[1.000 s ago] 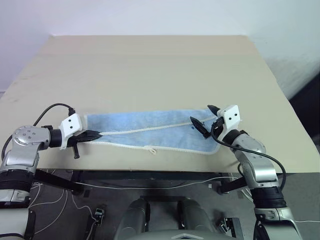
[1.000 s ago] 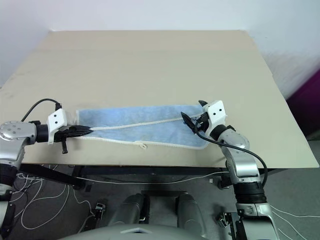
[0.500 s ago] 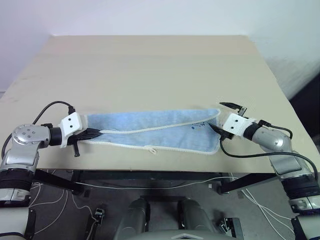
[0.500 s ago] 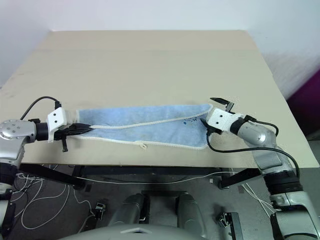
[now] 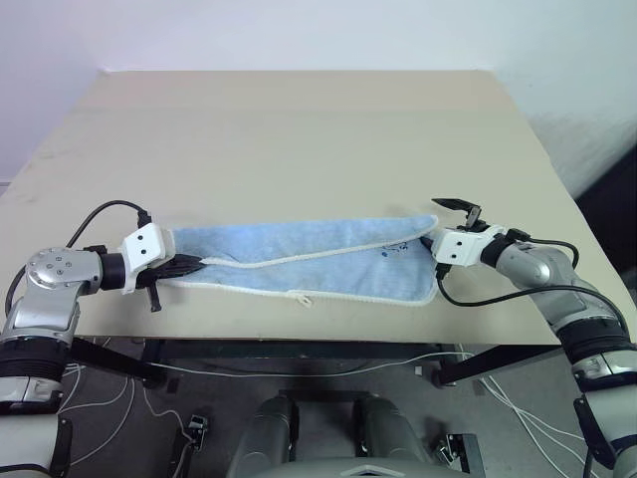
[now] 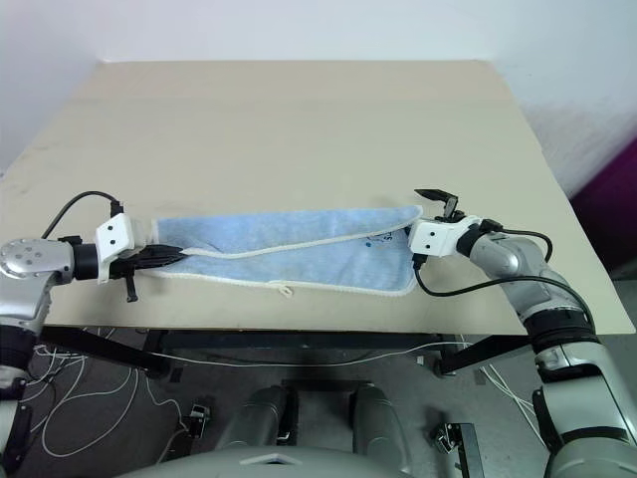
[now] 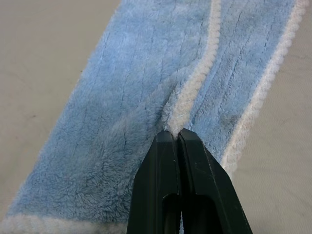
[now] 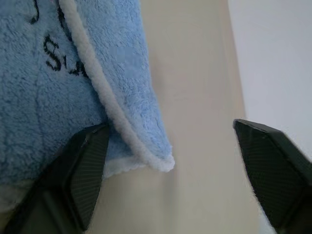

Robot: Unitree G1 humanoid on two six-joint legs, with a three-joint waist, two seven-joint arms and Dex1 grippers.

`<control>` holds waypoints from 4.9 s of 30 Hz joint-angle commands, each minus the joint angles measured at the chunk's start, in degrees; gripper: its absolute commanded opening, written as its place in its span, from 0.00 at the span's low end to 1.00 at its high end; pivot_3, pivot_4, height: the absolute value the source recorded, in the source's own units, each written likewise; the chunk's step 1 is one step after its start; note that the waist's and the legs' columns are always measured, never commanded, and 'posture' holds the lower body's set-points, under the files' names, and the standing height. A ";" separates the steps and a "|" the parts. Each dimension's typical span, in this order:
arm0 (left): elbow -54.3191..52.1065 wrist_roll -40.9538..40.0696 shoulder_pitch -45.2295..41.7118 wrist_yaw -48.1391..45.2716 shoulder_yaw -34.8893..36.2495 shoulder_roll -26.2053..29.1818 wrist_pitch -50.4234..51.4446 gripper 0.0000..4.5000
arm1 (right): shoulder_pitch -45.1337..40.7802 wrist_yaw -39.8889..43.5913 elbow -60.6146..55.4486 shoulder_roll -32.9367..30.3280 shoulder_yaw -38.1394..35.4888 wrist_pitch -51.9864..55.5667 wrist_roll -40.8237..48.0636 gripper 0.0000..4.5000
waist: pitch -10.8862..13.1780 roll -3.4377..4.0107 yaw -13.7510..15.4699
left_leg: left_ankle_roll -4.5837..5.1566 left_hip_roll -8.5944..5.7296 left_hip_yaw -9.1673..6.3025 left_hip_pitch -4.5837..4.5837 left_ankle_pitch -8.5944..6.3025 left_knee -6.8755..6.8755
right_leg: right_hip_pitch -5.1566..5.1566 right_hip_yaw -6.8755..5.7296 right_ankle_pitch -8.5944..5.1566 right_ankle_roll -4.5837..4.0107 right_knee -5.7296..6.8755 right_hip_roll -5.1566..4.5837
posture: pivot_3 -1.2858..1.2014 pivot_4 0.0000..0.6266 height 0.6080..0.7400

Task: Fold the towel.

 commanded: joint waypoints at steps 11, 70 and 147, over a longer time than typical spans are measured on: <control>-1.69 -1.02 0.57 1.38 2.51 0.73 0.26 0.00 | -1.37 1.82 -1.51 -1.36 -0.67 -1.41 1.26 0.00 | 0.00 0.00 -0.02 | 0.00 0.00 0.00 0.00 0.00 0.00 | -0.01 0.00 0.00 0.00 0.01 0.00 | 0.52 0.24 1.00; -22.34 -12.34 12.93 -9.59 14.42 13.45 9.19 0.00 | 31.51 50.97 -46.33 -23.46 -29.42 43.25 49.91 0.00 | 0.16 0.11 -0.37 | 0.13 0.04 0.02 0.11 -0.09 0.09 | 0.24 0.09 -0.09 0.12 -0.04 -0.21 | 0.52 0.24 1.00; -5.31 -8.51 -2.19 4.75 8.68 -6.34 7.04 1.00 | 21.68 -4.04 -50.62 15.27 -47.09 97.49 93.96 0.99 | 0.12 0.05 0.43 | 0.13 -0.03 -0.02 -0.12 -0.08 0.14 | -0.05 0.15 -0.08 0.13 0.10 -0.29 | 0.52 0.24 1.00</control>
